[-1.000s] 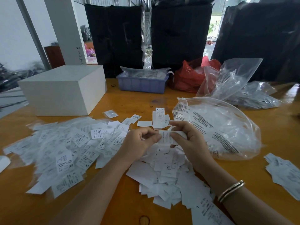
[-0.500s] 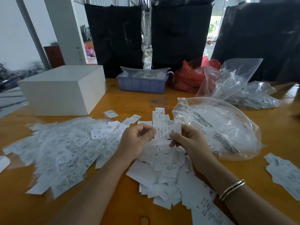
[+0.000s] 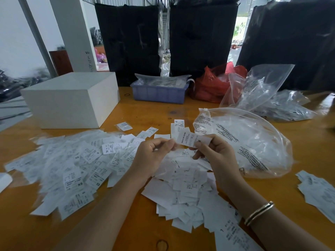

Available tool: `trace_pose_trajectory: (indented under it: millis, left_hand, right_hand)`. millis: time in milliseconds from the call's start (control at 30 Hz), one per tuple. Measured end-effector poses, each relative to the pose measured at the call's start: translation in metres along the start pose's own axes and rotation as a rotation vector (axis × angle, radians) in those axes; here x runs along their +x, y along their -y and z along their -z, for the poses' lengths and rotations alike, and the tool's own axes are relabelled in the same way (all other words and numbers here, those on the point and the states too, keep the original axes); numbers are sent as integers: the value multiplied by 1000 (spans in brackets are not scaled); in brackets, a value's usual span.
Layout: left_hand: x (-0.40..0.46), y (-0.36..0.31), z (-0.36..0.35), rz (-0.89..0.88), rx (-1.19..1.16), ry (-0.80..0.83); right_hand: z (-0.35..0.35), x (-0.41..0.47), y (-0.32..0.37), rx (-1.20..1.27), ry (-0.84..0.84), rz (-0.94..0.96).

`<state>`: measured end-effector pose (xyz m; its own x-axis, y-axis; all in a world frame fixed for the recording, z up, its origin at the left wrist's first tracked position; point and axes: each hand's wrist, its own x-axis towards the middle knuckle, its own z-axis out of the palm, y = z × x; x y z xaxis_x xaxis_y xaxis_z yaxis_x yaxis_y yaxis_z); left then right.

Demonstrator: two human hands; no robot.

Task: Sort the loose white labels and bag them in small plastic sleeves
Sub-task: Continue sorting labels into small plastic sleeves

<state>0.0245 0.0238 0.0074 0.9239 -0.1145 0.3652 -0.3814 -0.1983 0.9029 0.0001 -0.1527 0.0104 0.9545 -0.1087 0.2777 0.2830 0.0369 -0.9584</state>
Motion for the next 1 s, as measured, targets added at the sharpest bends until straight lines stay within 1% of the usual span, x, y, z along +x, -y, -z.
trace_pose_trajectory:
  millis: [133,267,333,433,500,733,1000]
  left_hand:
    - [0,2,0,0,-6,5]
    - [-1,1,0,-4,-18,-5]
    - [-1,0,0,-11,-14,-4]
    - [-1,-1,-1,-11,14,-21]
    - [-1,-1,0,-18,29,-28]
    - [1,4,-2,-8,15,-21]
    - [2,7,-3,43,46,-23]
  right_hand:
    - [1,0,-1,-3,5,8]
    - [5,4,-1,45,-78,-24]
    - [6,5,-2,49,-32,-55]
    - [3,3,-3,27,137,-114]
    - [1,3,-3,10,193,-131]
    - [5,3,-4,-105,167,-144]
    - [5,2,-5,-129,222,-123]
